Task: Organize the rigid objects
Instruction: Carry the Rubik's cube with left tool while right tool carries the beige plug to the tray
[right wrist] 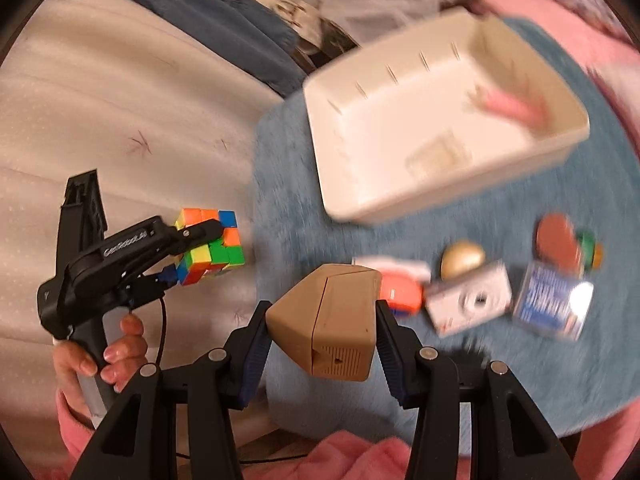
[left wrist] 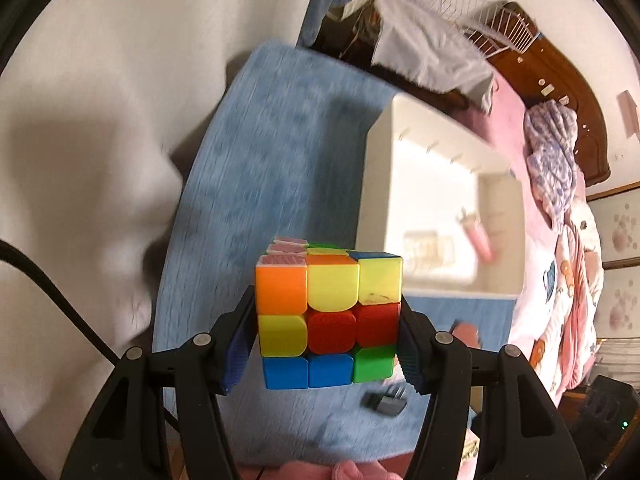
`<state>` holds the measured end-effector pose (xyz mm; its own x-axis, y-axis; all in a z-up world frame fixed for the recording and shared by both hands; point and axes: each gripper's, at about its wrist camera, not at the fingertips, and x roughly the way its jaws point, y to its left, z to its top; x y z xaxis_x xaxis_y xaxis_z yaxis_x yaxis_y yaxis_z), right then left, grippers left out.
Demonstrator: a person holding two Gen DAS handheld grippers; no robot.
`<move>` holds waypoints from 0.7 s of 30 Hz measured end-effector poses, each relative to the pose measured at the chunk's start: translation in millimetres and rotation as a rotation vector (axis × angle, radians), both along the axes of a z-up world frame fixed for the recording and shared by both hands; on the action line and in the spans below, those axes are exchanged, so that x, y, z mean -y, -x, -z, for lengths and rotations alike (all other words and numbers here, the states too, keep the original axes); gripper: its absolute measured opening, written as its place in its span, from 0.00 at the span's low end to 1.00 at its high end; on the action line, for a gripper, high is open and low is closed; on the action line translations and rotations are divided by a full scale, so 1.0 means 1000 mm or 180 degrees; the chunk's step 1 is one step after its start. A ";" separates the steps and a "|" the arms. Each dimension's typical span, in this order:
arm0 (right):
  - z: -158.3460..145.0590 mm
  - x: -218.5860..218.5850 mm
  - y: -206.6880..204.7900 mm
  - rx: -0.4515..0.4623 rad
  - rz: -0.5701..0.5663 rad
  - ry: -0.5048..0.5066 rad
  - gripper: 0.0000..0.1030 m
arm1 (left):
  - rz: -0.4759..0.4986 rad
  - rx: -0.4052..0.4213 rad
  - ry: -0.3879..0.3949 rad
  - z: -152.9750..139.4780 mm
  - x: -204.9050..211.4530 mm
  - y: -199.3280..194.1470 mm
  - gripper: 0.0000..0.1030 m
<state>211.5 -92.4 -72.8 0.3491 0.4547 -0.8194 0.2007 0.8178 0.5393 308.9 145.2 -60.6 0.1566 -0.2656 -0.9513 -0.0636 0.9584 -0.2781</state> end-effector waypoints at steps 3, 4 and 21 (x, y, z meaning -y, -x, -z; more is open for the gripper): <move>-0.007 0.009 -0.015 0.0183 -0.0084 0.0112 0.49 | 0.0026 0.0178 -0.0053 -0.005 0.015 -0.016 0.63; -0.010 0.013 -0.021 0.0253 -0.0115 0.0153 0.49 | 0.0027 0.0240 -0.0063 -0.007 0.021 -0.021 0.63; 0.005 0.075 -0.074 0.1018 -0.0354 0.0616 0.49 | 0.0202 0.1189 0.0088 0.008 0.125 -0.072 0.63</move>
